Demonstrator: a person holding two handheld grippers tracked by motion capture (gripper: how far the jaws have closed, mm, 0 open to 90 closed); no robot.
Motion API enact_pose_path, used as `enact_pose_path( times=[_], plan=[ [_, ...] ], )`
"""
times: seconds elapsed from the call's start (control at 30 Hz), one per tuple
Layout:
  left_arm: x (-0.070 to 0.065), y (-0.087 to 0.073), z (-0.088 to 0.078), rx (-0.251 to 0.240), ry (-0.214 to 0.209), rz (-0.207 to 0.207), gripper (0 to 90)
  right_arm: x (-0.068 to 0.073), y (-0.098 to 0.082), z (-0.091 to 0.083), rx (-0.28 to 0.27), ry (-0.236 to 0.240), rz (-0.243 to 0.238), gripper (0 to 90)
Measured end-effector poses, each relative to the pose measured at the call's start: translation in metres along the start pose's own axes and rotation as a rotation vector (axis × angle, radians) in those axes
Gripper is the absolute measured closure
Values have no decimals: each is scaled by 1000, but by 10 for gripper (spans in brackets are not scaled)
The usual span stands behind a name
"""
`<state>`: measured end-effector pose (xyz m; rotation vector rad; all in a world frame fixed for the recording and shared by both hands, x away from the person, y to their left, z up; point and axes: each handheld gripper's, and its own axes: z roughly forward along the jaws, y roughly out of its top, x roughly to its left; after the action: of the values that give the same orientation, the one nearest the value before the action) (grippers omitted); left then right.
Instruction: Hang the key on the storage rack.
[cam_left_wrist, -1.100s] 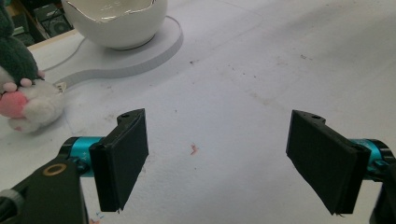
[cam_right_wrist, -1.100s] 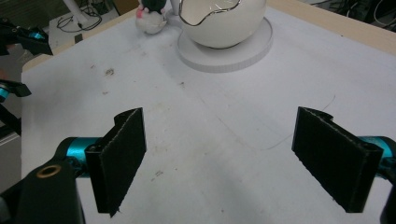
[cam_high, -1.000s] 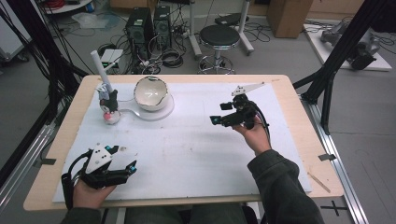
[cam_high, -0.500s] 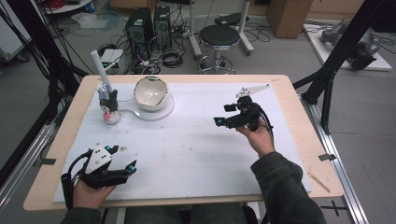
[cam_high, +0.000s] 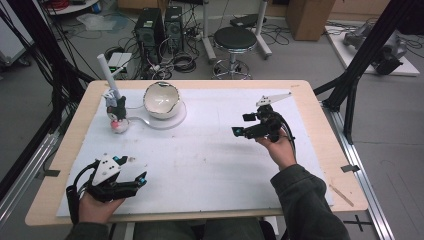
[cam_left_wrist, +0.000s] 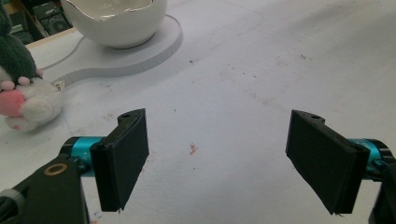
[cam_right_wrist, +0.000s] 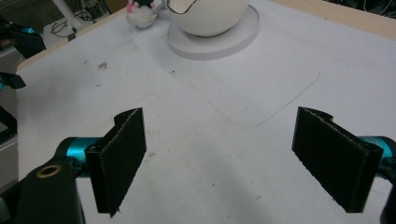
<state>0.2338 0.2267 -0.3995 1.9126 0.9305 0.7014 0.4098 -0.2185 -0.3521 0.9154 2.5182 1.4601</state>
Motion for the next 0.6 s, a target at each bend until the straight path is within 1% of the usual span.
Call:
enact_pose_path(
  times=[0.07,0.13,0.17,0.43,0.6],
  plan=[
    [0,0,0,0,1,3,215,-1,-1,-1,-3,3,10,168],
    [0,0,0,0,1,2,214,-2,-2,-1,-8,4,9,168],
    [0,0,0,0,1,2,215,-1,-3,-2,-6,6,19,168],
    [0,0,1,2,0,-2,214,-3,-5,-2,-14,10,27,168],
    [0,0,1,3,1,-1,215,-4,-6,-1,-15,15,17,168]
  ],
)
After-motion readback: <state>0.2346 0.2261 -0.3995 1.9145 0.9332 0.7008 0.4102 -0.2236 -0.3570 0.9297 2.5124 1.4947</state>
